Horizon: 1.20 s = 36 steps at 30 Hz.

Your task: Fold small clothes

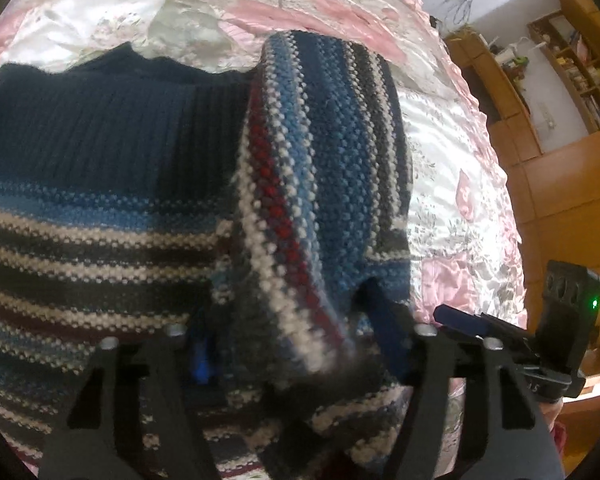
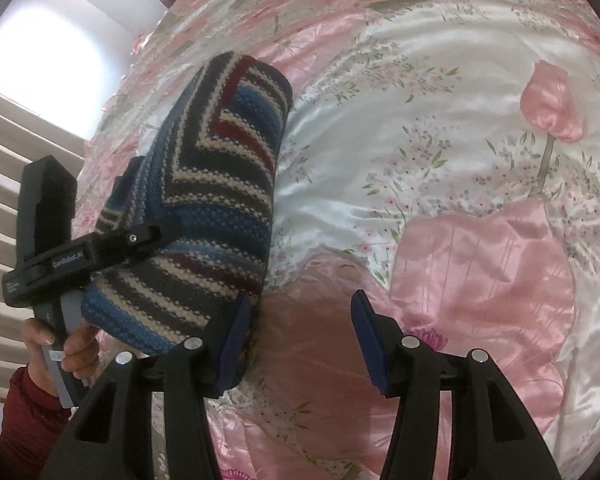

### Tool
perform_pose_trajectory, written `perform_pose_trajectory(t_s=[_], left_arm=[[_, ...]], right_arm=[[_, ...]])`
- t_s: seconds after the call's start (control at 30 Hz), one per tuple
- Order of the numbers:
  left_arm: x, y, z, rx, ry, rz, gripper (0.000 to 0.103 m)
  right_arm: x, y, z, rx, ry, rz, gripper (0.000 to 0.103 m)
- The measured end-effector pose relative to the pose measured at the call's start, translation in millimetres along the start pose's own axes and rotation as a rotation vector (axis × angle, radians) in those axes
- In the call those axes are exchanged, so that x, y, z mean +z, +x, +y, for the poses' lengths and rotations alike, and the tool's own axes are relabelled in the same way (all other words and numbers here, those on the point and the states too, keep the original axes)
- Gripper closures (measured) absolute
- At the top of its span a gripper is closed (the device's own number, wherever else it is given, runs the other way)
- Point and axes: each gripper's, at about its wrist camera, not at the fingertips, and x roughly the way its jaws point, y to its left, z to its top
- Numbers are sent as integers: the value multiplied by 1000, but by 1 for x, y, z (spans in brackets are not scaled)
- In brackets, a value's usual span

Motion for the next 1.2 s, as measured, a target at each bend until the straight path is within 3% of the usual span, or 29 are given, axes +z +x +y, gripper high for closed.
perform_pose_trajectory(t_s=[0.07,0.27,0.6,0.8,1.2], left_arm=[[-2,-2,-5,12,22,-10,63],[-6,-14,-14,36,78,-68,73],[-10,-61,1,-29,59,-159,76],[-8,-108,21,-19,52,-217,76],[-10,-196,119,54,-50,-245,77]], right_arm=[[-1,1,-1,-3,3,0,50],[-3,4,1,-1,14,6,50],[-3,8,6,4,13,15,50],[-3,9,19,11,-10,17,50],[0,24,65,23,-90,43,50]])
